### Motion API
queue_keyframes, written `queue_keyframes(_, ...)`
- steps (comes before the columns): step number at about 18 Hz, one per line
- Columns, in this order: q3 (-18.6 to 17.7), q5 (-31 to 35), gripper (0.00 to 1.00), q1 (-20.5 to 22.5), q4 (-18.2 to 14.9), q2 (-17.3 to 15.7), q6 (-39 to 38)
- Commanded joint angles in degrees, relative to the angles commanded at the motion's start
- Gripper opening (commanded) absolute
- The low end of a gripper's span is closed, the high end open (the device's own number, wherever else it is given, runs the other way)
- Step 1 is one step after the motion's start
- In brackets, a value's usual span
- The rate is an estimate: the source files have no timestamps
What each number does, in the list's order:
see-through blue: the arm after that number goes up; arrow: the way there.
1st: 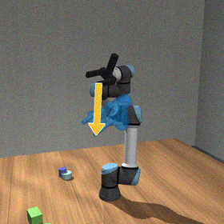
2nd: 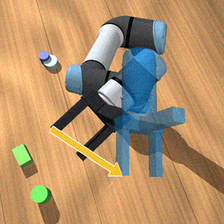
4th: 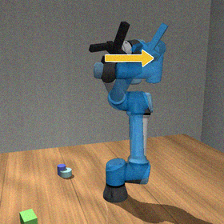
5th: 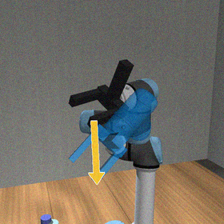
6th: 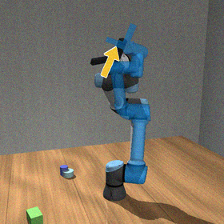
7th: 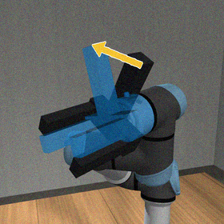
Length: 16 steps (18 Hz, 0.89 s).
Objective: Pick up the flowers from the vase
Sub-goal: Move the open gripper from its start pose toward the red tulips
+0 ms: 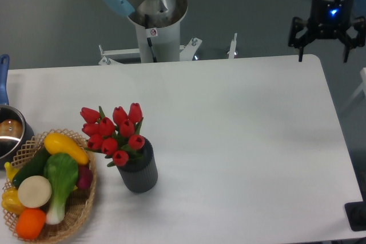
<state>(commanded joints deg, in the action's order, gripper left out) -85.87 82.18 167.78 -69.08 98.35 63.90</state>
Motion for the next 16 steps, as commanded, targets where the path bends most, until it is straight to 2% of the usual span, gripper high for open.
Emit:
queue_keyframes(6, -0.79, -0.79, 1.0, 0.0, 0.26, 0.09, 0.0)
queue_keyframes(9, -2.46, -1.93, 1.0, -0.09, 2.71, 0.26, 0.0)
queue_keyframes(13, -7.9, -3.69, 1.0, -0.17, 7.55, -1.05, 0.0)
queue_keyframes(16, -10.27, -5.88, 1.0, -0.96, 8.0, -1.84, 0.0)
